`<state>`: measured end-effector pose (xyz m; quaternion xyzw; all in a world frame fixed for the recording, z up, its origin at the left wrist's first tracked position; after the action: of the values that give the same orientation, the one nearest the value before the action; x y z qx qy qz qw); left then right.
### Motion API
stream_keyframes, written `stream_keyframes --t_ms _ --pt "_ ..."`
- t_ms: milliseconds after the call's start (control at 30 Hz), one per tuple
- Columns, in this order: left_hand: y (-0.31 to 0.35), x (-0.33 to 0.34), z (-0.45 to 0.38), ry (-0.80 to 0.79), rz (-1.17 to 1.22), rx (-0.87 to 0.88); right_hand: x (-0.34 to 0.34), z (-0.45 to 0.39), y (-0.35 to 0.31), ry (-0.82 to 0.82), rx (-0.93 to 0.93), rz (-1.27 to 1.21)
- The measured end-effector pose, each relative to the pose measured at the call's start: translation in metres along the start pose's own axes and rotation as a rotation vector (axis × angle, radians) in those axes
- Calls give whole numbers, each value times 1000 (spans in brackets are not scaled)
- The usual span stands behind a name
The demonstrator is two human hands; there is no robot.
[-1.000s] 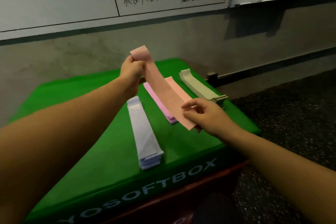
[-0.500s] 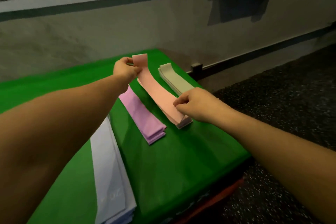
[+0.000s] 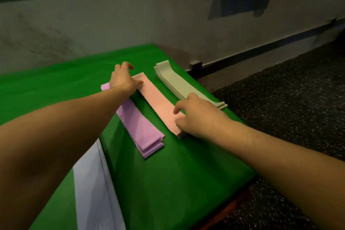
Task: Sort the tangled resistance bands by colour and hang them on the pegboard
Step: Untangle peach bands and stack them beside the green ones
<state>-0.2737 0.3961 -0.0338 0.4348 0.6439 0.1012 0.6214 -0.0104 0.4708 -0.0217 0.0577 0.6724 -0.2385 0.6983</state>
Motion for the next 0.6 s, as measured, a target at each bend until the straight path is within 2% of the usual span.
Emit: stream_keyframes --t_ms 267,600 --pt "15 -62 42 50 10 147 -29 22 -37 84 -79 5" --pt "-56 -184 170 62 -9 171 -23 69 -162 99 -311 -24"
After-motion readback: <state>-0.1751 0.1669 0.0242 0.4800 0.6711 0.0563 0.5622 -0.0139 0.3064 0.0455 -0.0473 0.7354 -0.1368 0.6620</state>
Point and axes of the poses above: each hand's wrist, its own z-axis away from the middle knuckle, its own x-axis out of the palm, y = z × x, the point moved 8 cm from there along -z, towards the middle knuckle, and after that the axes turned 8 degrees about z, right-handed, at the moved point
